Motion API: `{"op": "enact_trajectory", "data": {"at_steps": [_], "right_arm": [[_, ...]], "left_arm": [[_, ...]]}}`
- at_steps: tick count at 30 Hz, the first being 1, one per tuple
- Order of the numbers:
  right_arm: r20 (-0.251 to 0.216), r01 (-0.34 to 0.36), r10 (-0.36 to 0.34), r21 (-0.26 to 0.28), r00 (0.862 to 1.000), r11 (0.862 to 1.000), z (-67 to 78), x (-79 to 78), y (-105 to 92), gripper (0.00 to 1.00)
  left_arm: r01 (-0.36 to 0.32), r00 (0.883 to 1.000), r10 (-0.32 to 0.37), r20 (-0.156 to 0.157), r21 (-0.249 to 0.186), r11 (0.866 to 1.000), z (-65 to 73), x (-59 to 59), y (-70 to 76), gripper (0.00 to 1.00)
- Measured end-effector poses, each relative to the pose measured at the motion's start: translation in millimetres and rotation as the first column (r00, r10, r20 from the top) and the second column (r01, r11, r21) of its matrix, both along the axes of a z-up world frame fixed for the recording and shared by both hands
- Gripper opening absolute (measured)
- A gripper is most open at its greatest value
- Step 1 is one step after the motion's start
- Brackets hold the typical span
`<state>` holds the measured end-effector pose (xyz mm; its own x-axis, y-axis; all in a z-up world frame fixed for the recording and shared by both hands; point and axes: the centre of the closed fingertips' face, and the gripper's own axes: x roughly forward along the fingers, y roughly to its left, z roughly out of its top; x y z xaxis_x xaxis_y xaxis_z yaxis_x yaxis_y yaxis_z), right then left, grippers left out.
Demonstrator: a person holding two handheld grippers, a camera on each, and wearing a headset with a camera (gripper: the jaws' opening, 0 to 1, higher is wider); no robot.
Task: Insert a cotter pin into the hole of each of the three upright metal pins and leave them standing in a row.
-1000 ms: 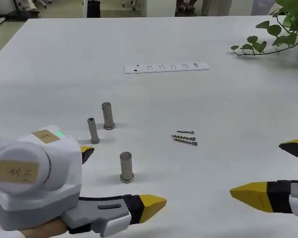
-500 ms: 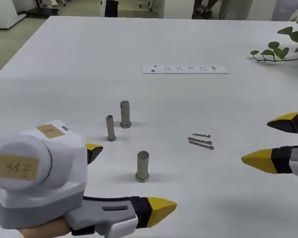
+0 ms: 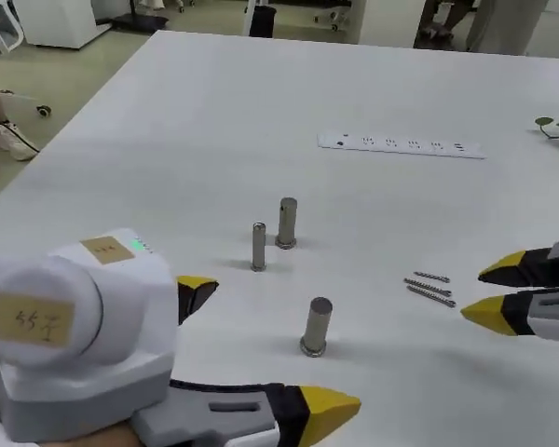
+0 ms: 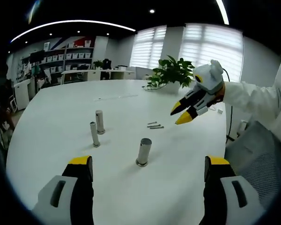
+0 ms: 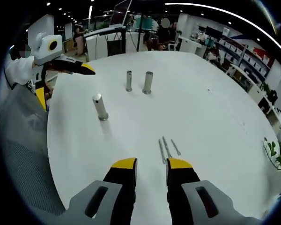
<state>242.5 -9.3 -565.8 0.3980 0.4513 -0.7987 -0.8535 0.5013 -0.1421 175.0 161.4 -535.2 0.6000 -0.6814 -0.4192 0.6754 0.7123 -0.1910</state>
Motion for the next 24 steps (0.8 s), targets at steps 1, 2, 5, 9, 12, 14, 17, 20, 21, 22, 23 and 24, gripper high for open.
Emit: {"op": "enact_trajectory", "data": {"at_steps": [1,2,5,9,12,14,17,20,21,22,23,24], "right_arm": [[-0.007,0.000,0.000,0.005,1.000,1.000,-2.9,2.9,2.2,0.15],[-0.019,0.002,-0.002,0.011,1.000,1.000,-5.0,4.1,3.2,0.15],[-0.044,-0.017,0.016,-0.012,0.999,1.000,-13.8,7.7,4.4,0.14],[-0.050,-0.040,0.036,-0.079,0.998,0.996,-23.4,13.5,-1.7,0.10],[-0.060,-0.034,0.029,-0.087,0.998,0.996,-27.1,19.0,-4.2,0.10],[-0.067,-0.034,0.027,-0.097,0.997,0.995,-29.6,21.8,-5.9,0.10],[-0.084,-0.026,0.018,-0.095,0.996,0.995,-33.6,26.0,-7.4,0.07],[-0.087,-0.018,0.011,-0.083,0.996,0.996,-33.9,27.1,-6.2,0.05],[-0.089,-0.016,0.009,-0.077,0.996,0.997,-34.2,27.8,-5.1,0.05],[-0.090,-0.014,0.007,-0.077,0.996,0.997,-34.8,28.3,-4.8,0.05],[-0.091,-0.016,0.008,-0.083,0.996,0.996,-36.2,29.0,-4.7,0.05],[-0.088,-0.018,0.010,-0.088,0.996,0.996,-36.9,29.7,-4.8,0.05]], "left_arm": [[-0.002,1.000,0.002,0.004,0.002,1.000,1.0,-0.4,2.1,0.99],[-0.002,1.000,0.002,0.004,0.001,1.000,1.4,-0.5,3.3,0.99],[0.001,1.000,-0.001,-0.001,0.014,1.000,-0.9,-2.5,5.4,0.93],[0.008,1.000,-0.008,-0.008,0.033,0.999,-5.7,-6.0,8.0,0.93],[0.010,1.000,-0.009,-0.024,0.032,0.999,-8.7,-8.0,9.1,0.92],[0.010,1.000,-0.009,-0.025,0.032,0.999,-10.2,-8.3,10.5,0.92],[-0.012,0.999,0.013,-0.039,0.029,1.000,-13.6,-5.7,16.7,0.92],[-0.016,0.999,0.018,-0.051,0.027,1.000,-15.3,-5.8,19.7,0.90],[-0.023,0.998,0.025,-0.053,0.030,0.999,-15.9,-5.5,21.4,0.89],[-0.025,0.998,0.026,-0.053,0.031,0.999,-16.1,-5.4,22.2,0.89],[-0.026,0.998,0.027,-0.053,0.033,0.999,-16.1,-5.6,22.8,0.89],[-0.027,0.998,0.029,-0.054,0.032,0.999,-16.1,-5.7,23.2,0.89]]}}
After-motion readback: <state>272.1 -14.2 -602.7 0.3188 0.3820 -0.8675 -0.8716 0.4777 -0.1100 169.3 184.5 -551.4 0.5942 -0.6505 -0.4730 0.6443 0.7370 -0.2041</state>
